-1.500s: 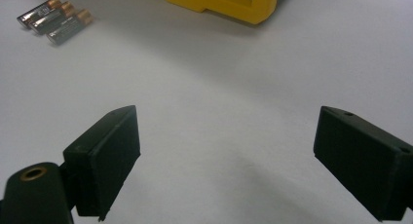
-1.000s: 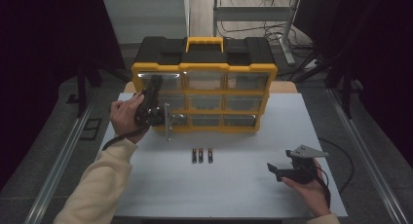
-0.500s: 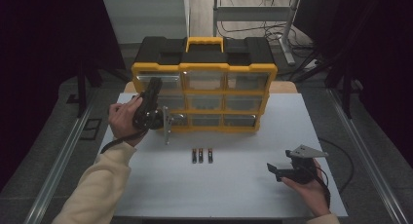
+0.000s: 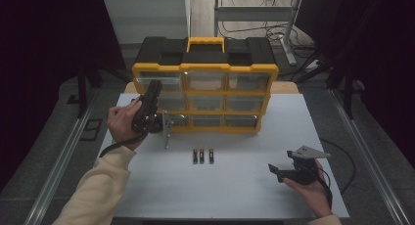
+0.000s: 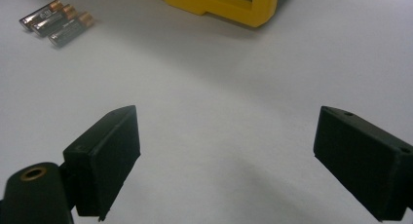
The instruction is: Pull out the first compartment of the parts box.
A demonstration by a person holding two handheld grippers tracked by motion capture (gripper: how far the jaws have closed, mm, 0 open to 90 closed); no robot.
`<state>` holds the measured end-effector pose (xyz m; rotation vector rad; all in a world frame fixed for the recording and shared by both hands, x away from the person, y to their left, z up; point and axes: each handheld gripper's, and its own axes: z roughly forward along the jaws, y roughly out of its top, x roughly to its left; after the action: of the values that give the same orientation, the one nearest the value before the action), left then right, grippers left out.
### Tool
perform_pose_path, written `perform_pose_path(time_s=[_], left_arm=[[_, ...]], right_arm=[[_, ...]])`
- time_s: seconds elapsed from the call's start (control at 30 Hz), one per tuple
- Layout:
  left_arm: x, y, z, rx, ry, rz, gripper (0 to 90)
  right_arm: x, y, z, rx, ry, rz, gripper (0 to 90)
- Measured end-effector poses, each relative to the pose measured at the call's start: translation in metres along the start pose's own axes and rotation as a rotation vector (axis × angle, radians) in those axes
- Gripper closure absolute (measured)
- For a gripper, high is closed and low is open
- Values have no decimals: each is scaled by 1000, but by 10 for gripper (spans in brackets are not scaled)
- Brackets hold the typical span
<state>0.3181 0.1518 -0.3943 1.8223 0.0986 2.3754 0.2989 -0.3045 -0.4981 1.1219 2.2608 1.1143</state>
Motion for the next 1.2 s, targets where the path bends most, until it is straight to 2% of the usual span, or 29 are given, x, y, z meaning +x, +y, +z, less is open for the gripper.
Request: perform_pose_path(time_s=[0.2, 0.4, 0.57, 1.2], left_arm=[[1, 1, -4, -5, -1, -14, 809], [2, 1, -9, -5, 5, -11, 809], [2, 1, -12, -8, 4, -33, 809], [2, 1, -24, -11, 9, -29, 804]], right_arm=[[1, 0, -1, -11, 14, -10, 99], [1, 0, -1, -12, 14, -10, 99], [1, 1, -1, -12, 14, -11, 99], [1, 1, -1, -14, 8, -7, 98]])
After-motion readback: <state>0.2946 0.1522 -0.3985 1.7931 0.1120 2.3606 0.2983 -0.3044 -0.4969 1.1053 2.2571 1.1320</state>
